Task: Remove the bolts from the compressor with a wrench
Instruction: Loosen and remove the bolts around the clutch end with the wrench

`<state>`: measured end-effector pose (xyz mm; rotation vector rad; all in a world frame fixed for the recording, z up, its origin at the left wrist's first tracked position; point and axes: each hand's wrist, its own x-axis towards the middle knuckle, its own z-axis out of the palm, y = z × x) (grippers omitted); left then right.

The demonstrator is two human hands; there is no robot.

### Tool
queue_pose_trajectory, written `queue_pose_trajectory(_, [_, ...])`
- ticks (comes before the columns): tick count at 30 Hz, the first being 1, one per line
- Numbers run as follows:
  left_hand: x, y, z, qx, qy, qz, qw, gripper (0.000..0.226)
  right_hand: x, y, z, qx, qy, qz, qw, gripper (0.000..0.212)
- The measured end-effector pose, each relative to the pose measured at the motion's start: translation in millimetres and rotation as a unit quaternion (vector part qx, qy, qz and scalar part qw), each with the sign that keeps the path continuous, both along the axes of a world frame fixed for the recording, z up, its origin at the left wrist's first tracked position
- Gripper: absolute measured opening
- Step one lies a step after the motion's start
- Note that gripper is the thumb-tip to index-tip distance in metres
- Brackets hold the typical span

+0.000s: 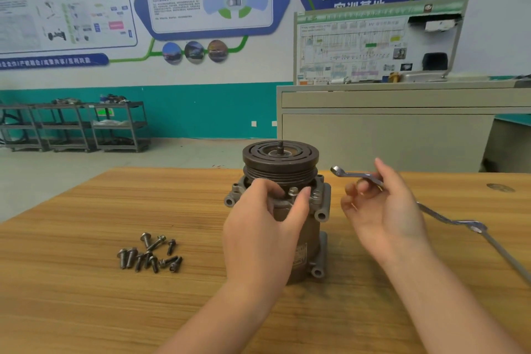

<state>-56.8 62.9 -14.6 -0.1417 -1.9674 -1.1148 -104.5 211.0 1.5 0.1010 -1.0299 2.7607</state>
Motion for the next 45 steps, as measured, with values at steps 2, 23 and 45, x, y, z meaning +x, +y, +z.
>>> queue_pose_trajectory(2, [1.5, -1.0, -1.8, -0.025, 0.012, -0.004, 1.000, 0.022, -2.4, -1.2, -1.7, 0.023, -0.009, -0.013, 1.000, 0.043])
queue_pose_trajectory(23, [-1.0, 1.9, -9.3, 0.032, 0.058, -0.055, 0.996, 0.010, -14.4, -10.1, -1.7, 0.025, -0.040, 0.048, 0.998, 0.045])
queue_pose_trajectory(45, [7.7, -34.9, 24.3, -0.351, -0.020, 0.093, 0.932, 0.025, 19.4, -21.4, -8.7, -0.072, -0.146, -0.072, 0.984, 0.021])
